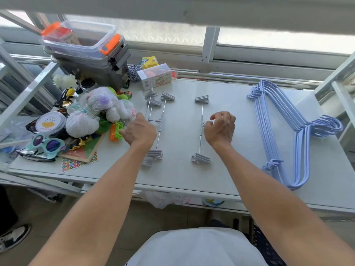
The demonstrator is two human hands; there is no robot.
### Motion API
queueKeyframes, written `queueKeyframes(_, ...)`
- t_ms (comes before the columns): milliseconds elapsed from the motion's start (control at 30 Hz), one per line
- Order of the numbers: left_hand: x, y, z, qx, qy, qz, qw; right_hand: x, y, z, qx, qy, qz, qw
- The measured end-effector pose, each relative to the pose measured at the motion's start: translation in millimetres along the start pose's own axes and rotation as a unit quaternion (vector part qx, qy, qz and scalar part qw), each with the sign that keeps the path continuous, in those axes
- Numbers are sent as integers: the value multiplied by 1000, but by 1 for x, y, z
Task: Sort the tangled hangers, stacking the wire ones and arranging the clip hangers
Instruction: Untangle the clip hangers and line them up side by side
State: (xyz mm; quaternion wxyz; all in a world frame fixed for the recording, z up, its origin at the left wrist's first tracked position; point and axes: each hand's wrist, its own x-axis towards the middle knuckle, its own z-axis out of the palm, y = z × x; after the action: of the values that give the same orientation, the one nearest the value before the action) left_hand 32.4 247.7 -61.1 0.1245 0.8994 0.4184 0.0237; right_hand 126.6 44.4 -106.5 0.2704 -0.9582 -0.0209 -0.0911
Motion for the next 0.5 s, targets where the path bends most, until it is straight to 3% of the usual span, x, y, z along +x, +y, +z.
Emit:
queueKeyframes(133, -5, 12, -7, -20, 127, 64, 990, 0, -30, -1, 101, -42, -34, 993)
queueKeyframes(167, -10, 18, -7, -6, 154, 97, 983, 0, -40, -3, 180, -84, -23, 980)
queueKeyframes(233, -22, 30, -4, 36, 188, 172, 966, -4, -64, -6, 361, -198, 39, 910)
queueKeyframes(300, -37, 40, 7, 74, 187, 230, 952, -9, -82, -6, 473, -270, 95, 833)
queueKeyframes(333, -44, 43, 12, 84, 180, 253, 947, -10, -87, -5, 495, -285, 115, 813)
queueKeyframes(500, -58, 48, 18, 97, 93, 291, 947, -6, -85, -2, 511, -308, 183, 782)
